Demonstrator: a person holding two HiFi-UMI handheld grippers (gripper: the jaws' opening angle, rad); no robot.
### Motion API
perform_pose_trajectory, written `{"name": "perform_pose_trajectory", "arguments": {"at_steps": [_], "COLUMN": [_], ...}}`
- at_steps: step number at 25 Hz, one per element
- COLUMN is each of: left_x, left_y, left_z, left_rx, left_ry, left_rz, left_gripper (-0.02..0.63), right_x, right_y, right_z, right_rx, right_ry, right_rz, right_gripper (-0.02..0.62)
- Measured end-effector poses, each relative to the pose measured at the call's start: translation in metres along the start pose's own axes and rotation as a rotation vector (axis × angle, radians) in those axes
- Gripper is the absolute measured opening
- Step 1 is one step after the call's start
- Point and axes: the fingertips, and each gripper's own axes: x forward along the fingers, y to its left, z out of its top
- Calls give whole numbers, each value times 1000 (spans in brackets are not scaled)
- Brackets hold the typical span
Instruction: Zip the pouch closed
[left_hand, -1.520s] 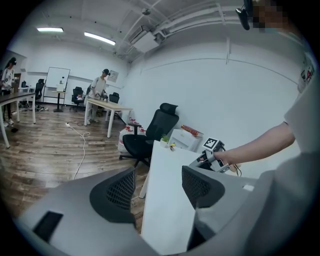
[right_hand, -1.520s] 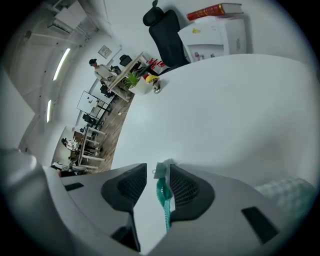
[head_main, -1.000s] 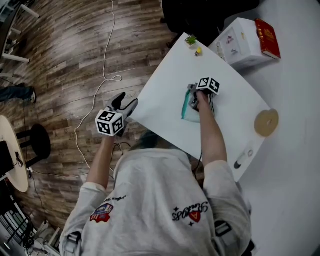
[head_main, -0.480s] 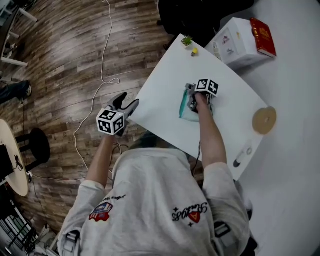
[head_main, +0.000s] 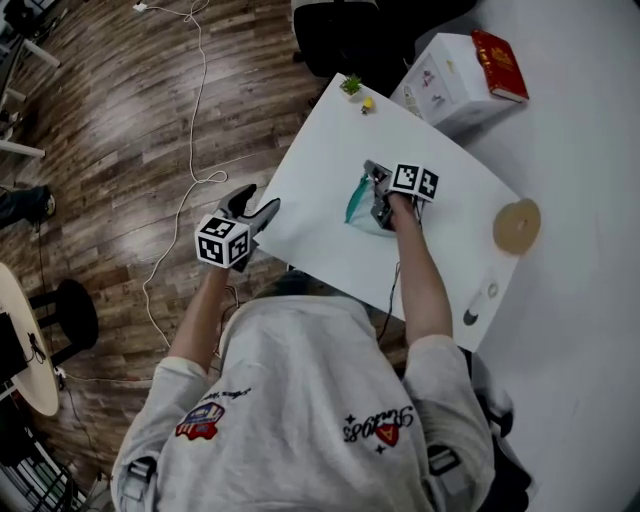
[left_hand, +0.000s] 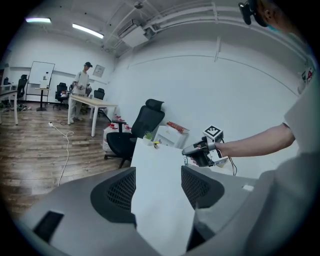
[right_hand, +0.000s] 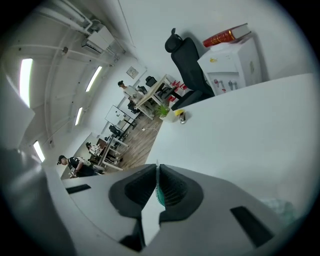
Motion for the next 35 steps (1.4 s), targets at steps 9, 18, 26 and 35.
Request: {"name": "perform_pose_trajectory", "arguments": {"at_steps": [9,18,26,35], "left_x": [14,31,31,33], "left_y": [-30,-72,-112,-140], "left_z": [22,51,82,106], "left_rx": [59,131,192,256], "left_ry": [-25,-56,-124,-160], "left_rz": [-81,-173,-234,-290], "left_gripper": [278,270,261,258], "right_x": [-61,-130,-187,-215], "right_y": [45,100,131,151], "right_z": [21,53,71,75], "right_rx": [-124,-213,-254,-287], "right_ry": [-139,-301,-441,-479], "right_rz": [89,189,251,262], "right_gripper": [21,21,21,21]}}
